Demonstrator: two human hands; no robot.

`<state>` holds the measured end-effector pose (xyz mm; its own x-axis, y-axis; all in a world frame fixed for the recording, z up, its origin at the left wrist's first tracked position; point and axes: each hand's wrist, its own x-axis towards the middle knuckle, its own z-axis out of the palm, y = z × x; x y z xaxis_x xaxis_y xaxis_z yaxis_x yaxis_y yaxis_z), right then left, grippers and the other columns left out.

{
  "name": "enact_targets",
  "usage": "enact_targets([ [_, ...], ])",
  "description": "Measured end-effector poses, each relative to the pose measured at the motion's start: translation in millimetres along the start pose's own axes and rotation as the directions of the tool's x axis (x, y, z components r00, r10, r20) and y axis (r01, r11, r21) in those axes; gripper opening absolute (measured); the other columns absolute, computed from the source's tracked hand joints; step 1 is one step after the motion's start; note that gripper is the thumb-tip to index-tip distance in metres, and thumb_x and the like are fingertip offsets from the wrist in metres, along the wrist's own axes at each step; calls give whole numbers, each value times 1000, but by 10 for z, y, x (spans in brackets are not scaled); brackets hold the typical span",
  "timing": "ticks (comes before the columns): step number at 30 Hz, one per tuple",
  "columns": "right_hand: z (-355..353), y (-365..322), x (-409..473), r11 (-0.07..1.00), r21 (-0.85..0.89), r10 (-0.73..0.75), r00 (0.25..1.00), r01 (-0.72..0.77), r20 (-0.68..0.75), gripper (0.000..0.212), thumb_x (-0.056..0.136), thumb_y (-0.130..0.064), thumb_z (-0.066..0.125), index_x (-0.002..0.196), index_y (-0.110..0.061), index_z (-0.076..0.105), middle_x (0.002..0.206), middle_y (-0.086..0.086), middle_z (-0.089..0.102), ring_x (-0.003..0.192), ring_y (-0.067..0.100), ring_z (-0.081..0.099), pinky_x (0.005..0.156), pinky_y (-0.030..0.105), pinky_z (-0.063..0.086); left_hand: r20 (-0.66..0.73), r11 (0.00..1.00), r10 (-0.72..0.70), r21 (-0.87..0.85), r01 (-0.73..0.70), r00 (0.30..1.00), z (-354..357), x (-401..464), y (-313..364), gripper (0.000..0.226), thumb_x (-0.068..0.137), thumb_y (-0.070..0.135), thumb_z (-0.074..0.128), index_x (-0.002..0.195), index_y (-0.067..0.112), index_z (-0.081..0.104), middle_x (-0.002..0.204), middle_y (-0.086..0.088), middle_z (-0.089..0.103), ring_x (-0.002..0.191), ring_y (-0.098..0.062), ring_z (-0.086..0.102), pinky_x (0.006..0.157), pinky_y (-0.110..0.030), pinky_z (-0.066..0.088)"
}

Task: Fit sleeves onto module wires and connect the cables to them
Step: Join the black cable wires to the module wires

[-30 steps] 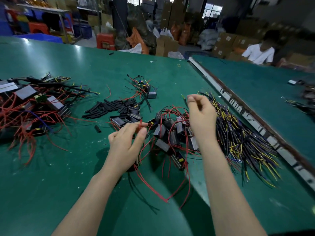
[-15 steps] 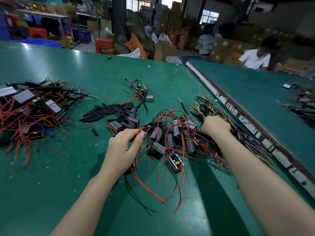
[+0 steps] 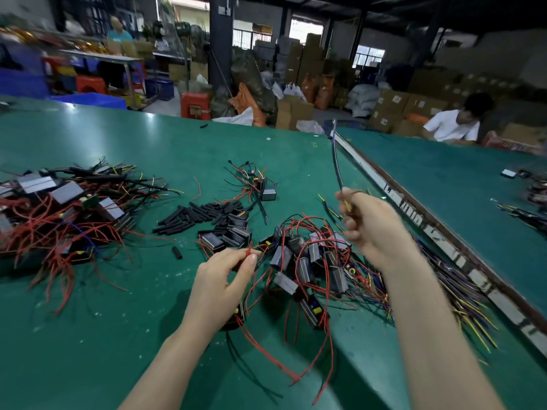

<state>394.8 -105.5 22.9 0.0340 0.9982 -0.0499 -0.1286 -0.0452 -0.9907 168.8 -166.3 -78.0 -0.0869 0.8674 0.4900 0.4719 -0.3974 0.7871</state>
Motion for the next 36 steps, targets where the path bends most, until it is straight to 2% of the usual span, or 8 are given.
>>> enact_targets([
  [4,498,256,-110,944,331,-51,994,16,97,12,85,-24,63,89,-13,66,69,-6,62,52,5,53,37,15,34,-18,999,-32,-8,32,999,-18,2,7,37,87,44,46,98,20,71,85,15,66,83,0,60,70,-16,44],
  [9,778,570,-123,917,399,-83,988,24,134,12,77,-22,65,86,-14,67,70,-4,63,56,8,58,44,17,40,-32,1000,-22,12,23,999,-10,2,-33,22,92,31,53,95,19,71,87,17,65,84,2,57,71,-10,40],
  [13,756,672,-129,930,361,-129,981,69,144,17,72,-27,70,85,-15,70,70,-4,62,52,8,54,44,17,40,-37,1000,-23,-3,23,999,14,0,-33,13,92,21,58,97,19,71,87,17,66,82,2,58,71,-10,42],
  [16,746,696,-115,944,314,-151,978,100,142,21,70,-29,73,84,-14,68,70,-5,63,53,7,54,46,15,41,-22,998,-42,-57,40,999,23,-19,10,12,89,29,59,97,27,68,83,17,65,78,1,58,71,-10,42],
  [23,769,746,-170,977,77,-213,938,199,275,13,72,-42,75,80,-32,75,82,-3,73,66,7,60,58,18,43,-39,985,-83,-153,76,996,35,-19,48,9,85,38,57,93,39,62,58,20,52,53,0,46,53,-8,33],
  [26,796,760,-209,979,-42,-174,923,200,342,5,75,-32,75,77,-27,75,79,0,70,73,13,60,69,30,43,-56,981,-71,-186,60,996,52,-12,64,10,88,36,55,90,42,63,68,22,61,59,0,52,58,-14,42],
  [30,796,758,-218,977,-65,-165,913,204,374,10,75,-31,73,70,-23,71,70,0,66,66,12,55,66,29,41,-71,953,-139,-279,114,988,84,-15,54,16,87,41,55,84,32,67,79,0,67,75,-31,58,72,-47,50],
  [36,736,739,-223,954,-139,-204,913,266,353,22,79,-41,72,69,-24,62,68,4,59,62,24,49,55,30,36,-106,950,-140,-294,103,984,88,-14,75,18,82,48,57,86,32,65,78,4,65,74,-22,60,71,-39,50],
])
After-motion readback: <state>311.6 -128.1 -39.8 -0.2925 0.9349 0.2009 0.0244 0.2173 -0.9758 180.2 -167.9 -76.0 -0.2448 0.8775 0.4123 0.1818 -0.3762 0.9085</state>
